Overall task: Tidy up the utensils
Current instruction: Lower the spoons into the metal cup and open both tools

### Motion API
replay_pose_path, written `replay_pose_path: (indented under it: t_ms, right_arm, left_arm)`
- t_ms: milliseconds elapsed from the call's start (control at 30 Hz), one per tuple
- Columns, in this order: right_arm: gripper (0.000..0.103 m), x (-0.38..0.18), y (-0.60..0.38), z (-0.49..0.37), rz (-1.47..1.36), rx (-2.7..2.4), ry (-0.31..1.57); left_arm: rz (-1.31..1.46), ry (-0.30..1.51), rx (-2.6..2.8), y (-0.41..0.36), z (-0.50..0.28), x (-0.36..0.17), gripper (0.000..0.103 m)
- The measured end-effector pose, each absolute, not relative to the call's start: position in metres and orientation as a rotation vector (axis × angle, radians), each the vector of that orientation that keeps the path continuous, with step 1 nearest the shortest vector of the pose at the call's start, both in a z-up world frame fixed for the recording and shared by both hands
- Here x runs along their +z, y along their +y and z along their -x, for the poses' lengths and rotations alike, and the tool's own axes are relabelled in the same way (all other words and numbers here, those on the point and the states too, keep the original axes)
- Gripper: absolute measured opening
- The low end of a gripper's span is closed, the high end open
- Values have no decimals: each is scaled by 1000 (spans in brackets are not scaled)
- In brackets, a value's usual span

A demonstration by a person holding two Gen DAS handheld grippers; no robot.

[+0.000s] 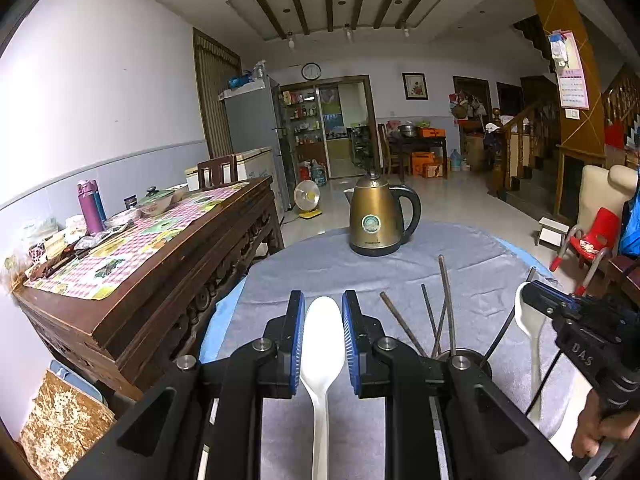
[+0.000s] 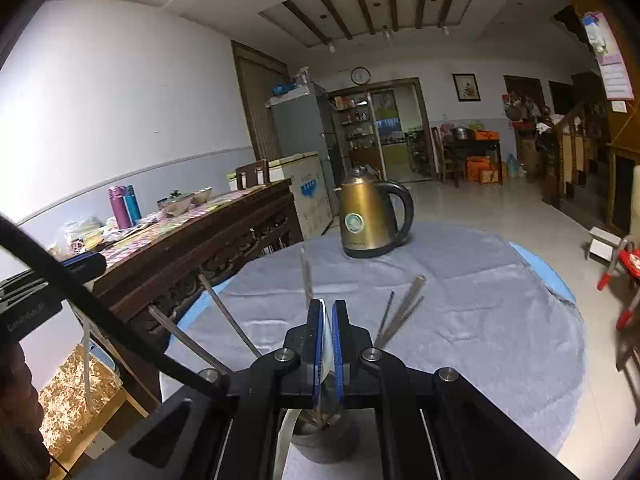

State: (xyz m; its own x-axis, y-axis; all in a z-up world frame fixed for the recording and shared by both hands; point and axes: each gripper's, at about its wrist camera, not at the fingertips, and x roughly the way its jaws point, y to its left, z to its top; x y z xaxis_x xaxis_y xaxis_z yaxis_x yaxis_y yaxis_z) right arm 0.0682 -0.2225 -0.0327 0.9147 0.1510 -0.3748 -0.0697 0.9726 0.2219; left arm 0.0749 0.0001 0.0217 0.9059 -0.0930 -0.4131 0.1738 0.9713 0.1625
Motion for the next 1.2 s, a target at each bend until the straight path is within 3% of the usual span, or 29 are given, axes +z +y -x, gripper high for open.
replay_pose_path:
  t_ms: [700,1200]
  right_arm:
    - [5,-28,-216,-90,-211,175,377]
    - [5,-37,-243,-110,-338,210,304]
  left_arm:
    - [-180,440,-150,-16,-86,34,20]
    - [139,480,-404,-14,-114,48,20]
